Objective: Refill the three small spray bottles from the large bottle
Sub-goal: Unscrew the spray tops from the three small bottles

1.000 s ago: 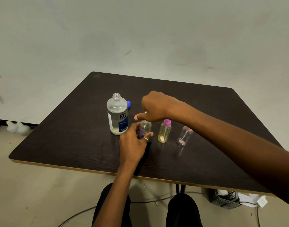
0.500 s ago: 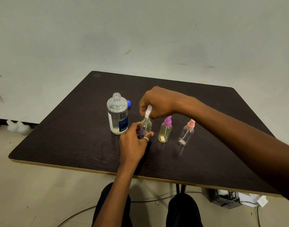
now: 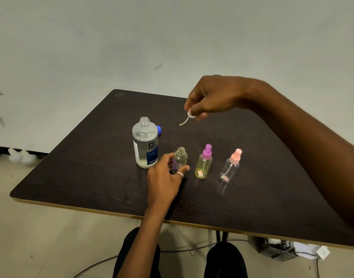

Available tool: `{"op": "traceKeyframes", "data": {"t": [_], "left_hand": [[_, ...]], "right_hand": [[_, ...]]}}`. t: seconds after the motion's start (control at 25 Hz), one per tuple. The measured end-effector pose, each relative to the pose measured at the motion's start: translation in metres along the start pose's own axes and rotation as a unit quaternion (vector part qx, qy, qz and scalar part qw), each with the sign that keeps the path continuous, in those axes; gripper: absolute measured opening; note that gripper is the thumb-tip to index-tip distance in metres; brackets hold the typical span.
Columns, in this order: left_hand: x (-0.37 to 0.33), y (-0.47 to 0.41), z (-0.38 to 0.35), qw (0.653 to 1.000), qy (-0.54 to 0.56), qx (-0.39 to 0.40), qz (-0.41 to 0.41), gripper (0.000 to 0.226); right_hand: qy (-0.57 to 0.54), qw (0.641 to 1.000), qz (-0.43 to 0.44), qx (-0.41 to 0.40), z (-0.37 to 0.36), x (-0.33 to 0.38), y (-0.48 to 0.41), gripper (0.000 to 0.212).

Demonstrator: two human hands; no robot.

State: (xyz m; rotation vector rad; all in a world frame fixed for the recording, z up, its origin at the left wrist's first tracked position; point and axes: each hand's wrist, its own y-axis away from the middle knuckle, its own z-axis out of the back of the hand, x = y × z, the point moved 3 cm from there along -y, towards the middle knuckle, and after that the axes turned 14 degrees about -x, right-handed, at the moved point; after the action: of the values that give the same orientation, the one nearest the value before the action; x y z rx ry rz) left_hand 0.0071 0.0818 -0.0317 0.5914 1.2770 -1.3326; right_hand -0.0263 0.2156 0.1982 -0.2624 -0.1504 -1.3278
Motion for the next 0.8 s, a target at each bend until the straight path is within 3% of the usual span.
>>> {"op": "traceKeyframes", "data": {"t": [0.12, 0.56, 0.8], "left_hand": [[0.0, 0.0, 0.0, 1.0, 0.003, 0.003, 0.002, 0.047], [0.005, -0.001, -0.001, 1.0, 0.025, -0.006, -0.005, 0.047], [0.007, -0.002, -0.003, 1.0, 0.02, -0.001, -0.008, 0.049]], "right_hand": [[-0.015, 1.0, -0.019, 0.018, -0.014, -0.013, -0.012, 0.016], [0.174, 0.984, 0.024, 0.035, -0.135, -0.056, -0.081, 0.055], [0.161, 0.986, 0.022, 0.032, -0.151, -0.067, -0.095, 0.05]]}}
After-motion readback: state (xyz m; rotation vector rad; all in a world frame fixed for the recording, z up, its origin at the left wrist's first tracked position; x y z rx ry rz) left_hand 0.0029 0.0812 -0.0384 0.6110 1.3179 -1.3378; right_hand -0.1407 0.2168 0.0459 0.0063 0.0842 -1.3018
